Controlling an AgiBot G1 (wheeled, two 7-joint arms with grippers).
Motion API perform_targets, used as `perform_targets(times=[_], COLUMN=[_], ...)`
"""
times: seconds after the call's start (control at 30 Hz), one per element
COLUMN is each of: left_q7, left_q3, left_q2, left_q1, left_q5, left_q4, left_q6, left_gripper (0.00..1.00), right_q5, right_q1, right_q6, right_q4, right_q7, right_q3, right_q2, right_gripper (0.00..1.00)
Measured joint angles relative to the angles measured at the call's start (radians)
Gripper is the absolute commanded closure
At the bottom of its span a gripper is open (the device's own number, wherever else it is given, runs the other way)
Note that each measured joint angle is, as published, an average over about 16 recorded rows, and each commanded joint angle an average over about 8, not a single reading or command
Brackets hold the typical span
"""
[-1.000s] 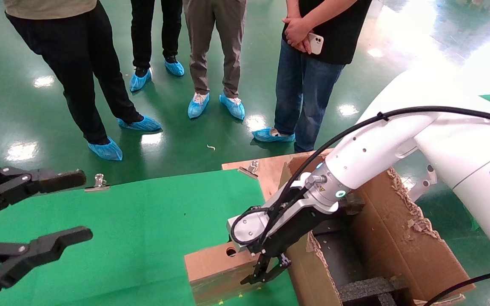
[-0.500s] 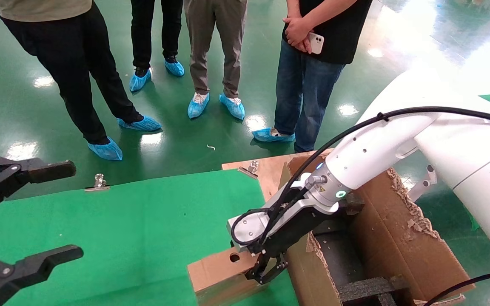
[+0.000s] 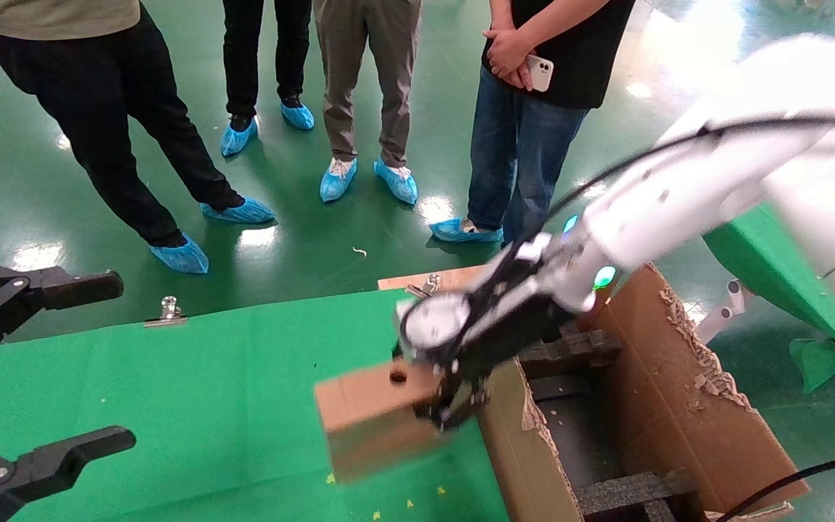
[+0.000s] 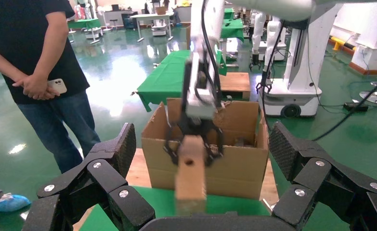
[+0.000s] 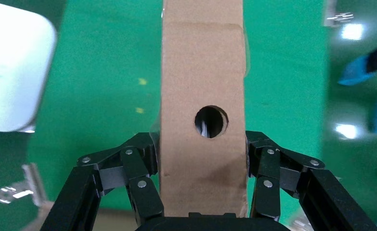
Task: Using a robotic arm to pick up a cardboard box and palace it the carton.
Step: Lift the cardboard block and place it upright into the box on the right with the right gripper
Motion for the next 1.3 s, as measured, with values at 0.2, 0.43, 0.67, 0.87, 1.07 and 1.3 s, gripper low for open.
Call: perform_targets(times=[0.2, 0.43, 0.67, 0.87, 1.07, 1.3], left_q7=[0.0, 0.0, 0.0, 0.0, 0.0, 0.0], left_q3=[0.0, 0.0, 0.0, 0.0, 0.0, 0.0], left_q2=[0.0, 0.0, 0.0, 0.0, 0.0, 0.0], left_q1=[0.0, 0.0, 0.0, 0.0, 0.0, 0.0], left_q5=[0.0, 0.0, 0.0, 0.0, 0.0, 0.0], left_q4=[0.0, 0.0, 0.0, 0.0, 0.0, 0.0], left_q6=[0.0, 0.0, 0.0, 0.0, 0.0, 0.0], left_gripper=[0.0, 0.0, 0.0, 0.0, 0.0, 0.0], right_q5=[0.03, 0.063, 0.08, 0.072, 0.047, 0.012], right_q1=[0.11, 0.204, 0.255, 0.3, 0.355, 0.409], right_q6=[-0.008, -0.011, -0.01, -0.012, -0.015, -0.015], right_q4=[-0.028, -0.067, -0.092, -0.088, -0.062, -0.023], right_q7=[-0.001, -0.014, -0.024, -0.018, 0.002, 0.033], right_q3=[0.004, -0.014, -0.048, -0.088, -0.139, -0.21], right_q2=[0.023, 0.049, 0.084, 0.141, 0.23, 0.356], right_gripper=[1.0, 1.0, 1.0, 1.0, 1.0, 1.0])
